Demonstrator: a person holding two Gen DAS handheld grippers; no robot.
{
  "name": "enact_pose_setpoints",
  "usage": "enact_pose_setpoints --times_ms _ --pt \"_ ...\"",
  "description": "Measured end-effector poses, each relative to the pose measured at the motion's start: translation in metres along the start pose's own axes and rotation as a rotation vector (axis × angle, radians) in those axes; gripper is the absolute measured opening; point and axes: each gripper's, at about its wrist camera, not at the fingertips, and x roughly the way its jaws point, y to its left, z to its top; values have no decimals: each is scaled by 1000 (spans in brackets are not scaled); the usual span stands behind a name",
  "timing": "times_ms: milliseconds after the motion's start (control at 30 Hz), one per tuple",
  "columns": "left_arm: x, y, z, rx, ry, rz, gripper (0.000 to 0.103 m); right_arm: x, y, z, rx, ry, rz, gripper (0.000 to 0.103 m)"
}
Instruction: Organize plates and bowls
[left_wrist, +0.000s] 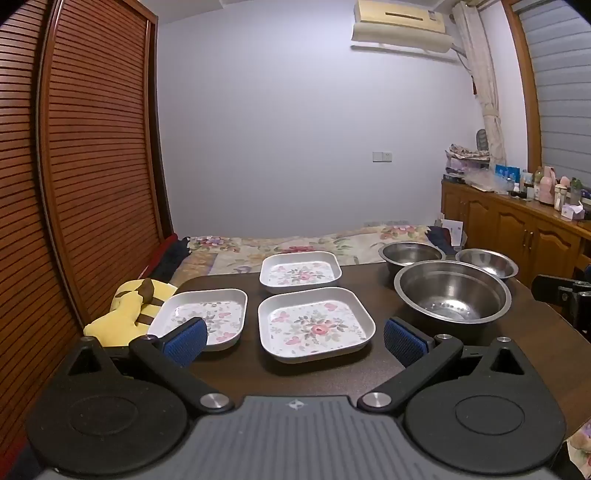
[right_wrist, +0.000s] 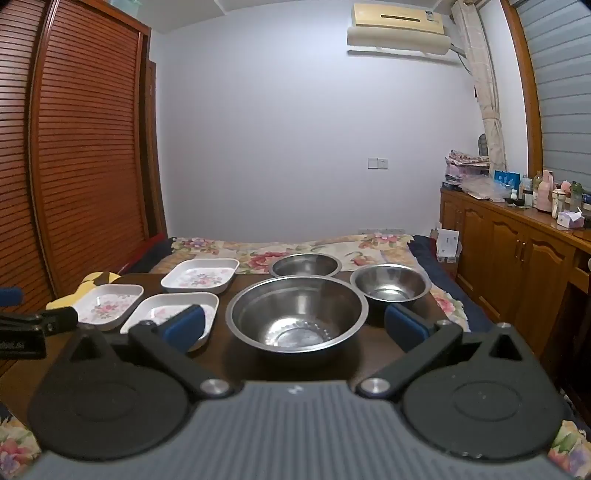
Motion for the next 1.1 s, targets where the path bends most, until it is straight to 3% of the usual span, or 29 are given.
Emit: enact_pose_setpoints --times_ms 1100 --pt "-5 2 5 0 -14 1 103 1 -2 1 9 -28 2 103"
